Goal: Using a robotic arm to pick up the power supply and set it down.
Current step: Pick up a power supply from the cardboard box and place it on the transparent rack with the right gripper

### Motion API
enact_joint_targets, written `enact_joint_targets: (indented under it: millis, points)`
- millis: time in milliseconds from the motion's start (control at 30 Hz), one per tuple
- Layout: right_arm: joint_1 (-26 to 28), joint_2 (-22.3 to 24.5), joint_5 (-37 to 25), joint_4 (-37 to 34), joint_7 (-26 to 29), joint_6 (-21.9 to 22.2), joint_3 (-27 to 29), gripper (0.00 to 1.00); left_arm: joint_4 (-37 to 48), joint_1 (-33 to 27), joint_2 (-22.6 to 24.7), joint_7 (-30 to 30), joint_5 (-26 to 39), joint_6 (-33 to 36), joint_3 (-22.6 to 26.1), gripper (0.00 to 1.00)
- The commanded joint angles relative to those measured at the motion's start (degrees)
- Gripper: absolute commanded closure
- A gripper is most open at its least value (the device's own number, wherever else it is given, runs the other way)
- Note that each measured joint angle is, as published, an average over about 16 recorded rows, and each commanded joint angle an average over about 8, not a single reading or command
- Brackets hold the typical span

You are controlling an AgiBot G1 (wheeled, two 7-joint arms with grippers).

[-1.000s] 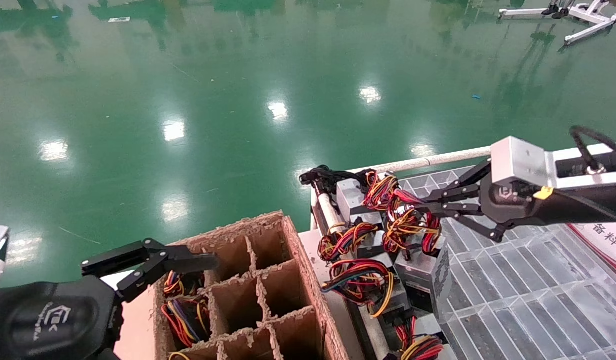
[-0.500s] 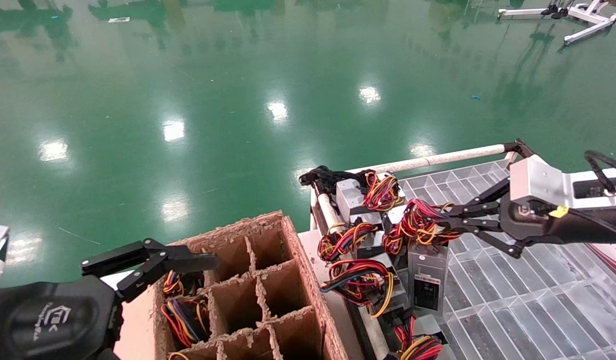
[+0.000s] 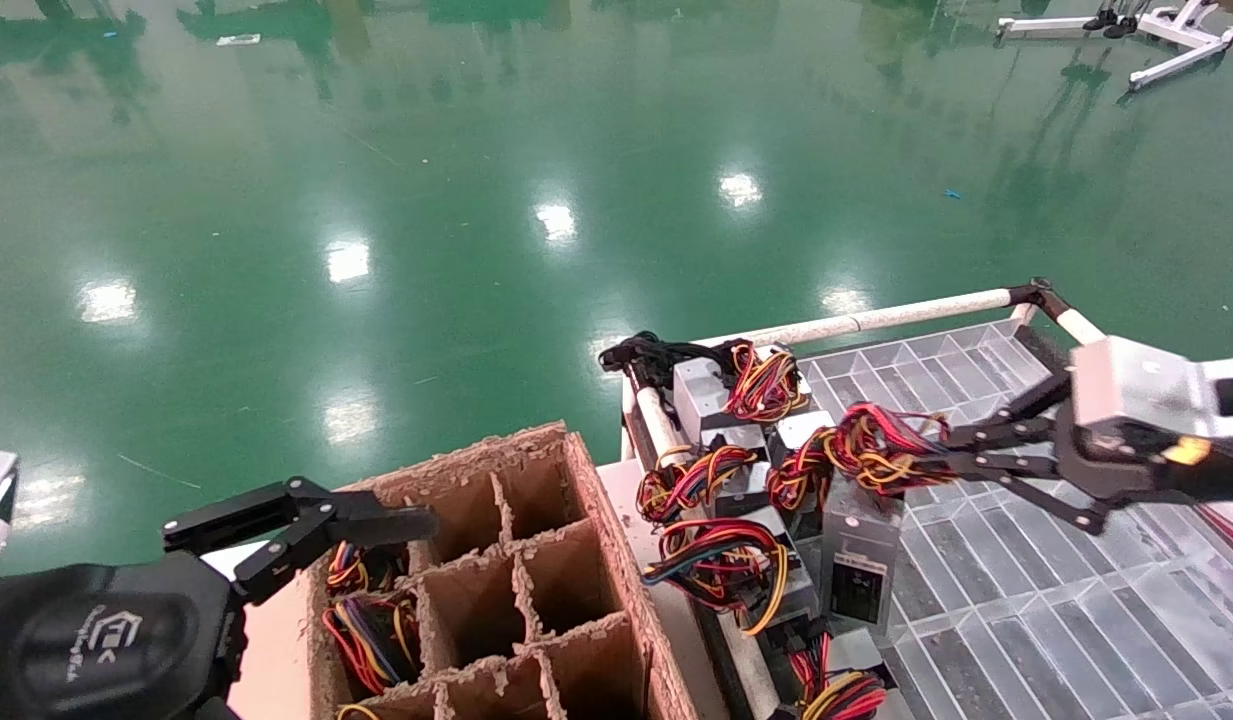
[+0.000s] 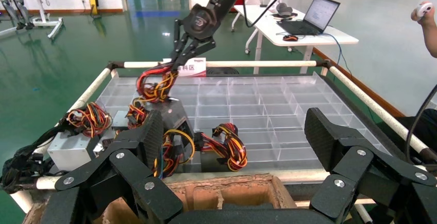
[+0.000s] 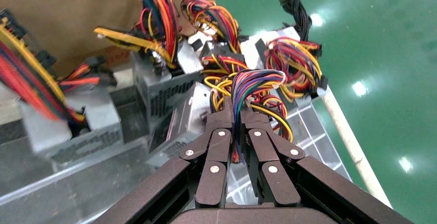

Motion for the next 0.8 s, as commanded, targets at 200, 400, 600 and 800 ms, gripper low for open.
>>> enact_joint_targets:
  millis: [200,400,600,800]
  points:
    - [-0.91,3.13,0.38,6.31,2.28,1.43,0.34,1.00,0.00,0.00,-0.01,0.01,-0.01,-0.01,0.02,0.00]
    - [-2.56,3.08,0.39,12.71,1.69,5.81,0.80,1.00,0.00,-0.01,-0.01,0.01,-0.02,-0.01,0.03,0.00]
    - [-4.55,2.40,0.35,18.22,-1.67,10.34,1.38,1.00,0.00,-0.01,-0.02,0.02,-0.03,-0.02,0.04,0.00]
    - [-5.60,3.20,1.30,22.26,-4.04,12.15,2.28,1.00,0.00,-0.01,-0.02,0.03,-0.04,-0.02,0.06,0.00]
